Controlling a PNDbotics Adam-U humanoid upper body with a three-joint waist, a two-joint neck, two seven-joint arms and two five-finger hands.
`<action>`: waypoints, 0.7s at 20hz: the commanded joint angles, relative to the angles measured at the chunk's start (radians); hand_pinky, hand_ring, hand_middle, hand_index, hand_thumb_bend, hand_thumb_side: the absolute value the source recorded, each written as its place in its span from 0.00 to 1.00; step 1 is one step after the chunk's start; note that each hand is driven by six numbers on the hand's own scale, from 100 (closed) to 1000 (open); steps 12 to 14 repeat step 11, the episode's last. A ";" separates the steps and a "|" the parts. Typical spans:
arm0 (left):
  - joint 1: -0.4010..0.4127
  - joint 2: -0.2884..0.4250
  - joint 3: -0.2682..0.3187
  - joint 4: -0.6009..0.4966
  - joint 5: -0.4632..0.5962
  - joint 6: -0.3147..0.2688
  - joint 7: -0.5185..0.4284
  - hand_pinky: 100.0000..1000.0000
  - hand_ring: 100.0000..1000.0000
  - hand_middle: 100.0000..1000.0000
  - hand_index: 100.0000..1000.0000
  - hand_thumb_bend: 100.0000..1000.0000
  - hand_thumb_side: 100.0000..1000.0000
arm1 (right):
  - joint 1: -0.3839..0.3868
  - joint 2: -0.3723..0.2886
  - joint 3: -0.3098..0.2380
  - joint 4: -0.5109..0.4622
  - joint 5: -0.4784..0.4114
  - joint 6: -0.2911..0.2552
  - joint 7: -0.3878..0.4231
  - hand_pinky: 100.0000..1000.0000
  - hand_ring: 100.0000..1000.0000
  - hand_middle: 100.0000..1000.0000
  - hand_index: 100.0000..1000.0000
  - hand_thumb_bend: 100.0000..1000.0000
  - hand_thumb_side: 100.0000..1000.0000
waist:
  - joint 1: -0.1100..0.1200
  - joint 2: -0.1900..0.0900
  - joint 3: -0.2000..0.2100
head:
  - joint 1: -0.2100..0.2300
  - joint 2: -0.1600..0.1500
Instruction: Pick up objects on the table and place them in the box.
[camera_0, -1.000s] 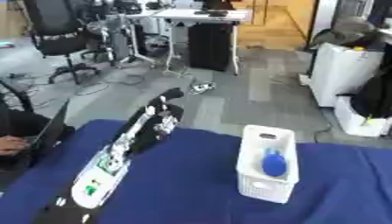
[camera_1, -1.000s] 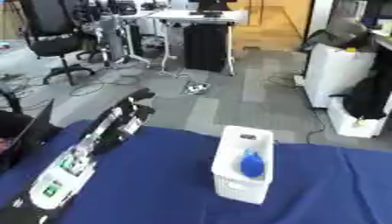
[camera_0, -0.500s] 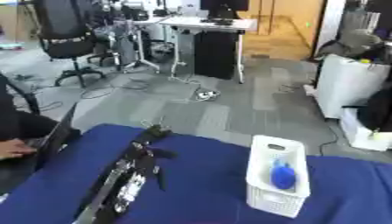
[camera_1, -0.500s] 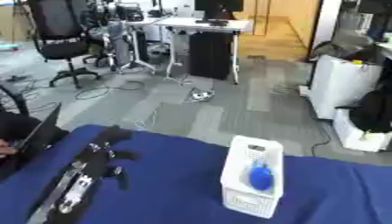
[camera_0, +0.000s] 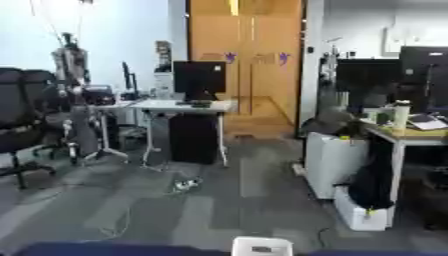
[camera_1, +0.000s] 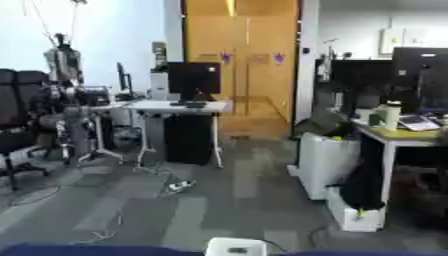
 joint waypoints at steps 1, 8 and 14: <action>-0.020 -0.007 0.005 -0.022 -0.005 -0.024 0.032 0.26 0.63 0.80 0.87 0.05 0.77 | -0.018 -0.025 0.004 -0.018 0.019 -0.010 -0.001 0.81 0.75 0.76 0.83 0.00 1.00 | 0.005 -0.003 0.000 | 0.033 -0.033; -0.012 -0.018 -0.005 -0.022 -0.010 -0.035 0.082 0.26 0.62 0.79 0.86 0.05 0.76 | -0.054 -0.066 0.019 -0.018 0.022 -0.025 -0.014 0.80 0.75 0.76 0.83 0.00 0.98 | 0.002 -0.006 0.009 | 0.086 0.115; -0.007 -0.026 -0.006 -0.022 -0.009 -0.035 0.092 0.25 0.61 0.78 0.86 0.06 0.76 | -0.054 -0.075 0.025 -0.018 0.023 -0.030 -0.015 0.80 0.75 0.76 0.83 0.00 0.99 | 0.004 -0.010 0.019 | 0.105 0.175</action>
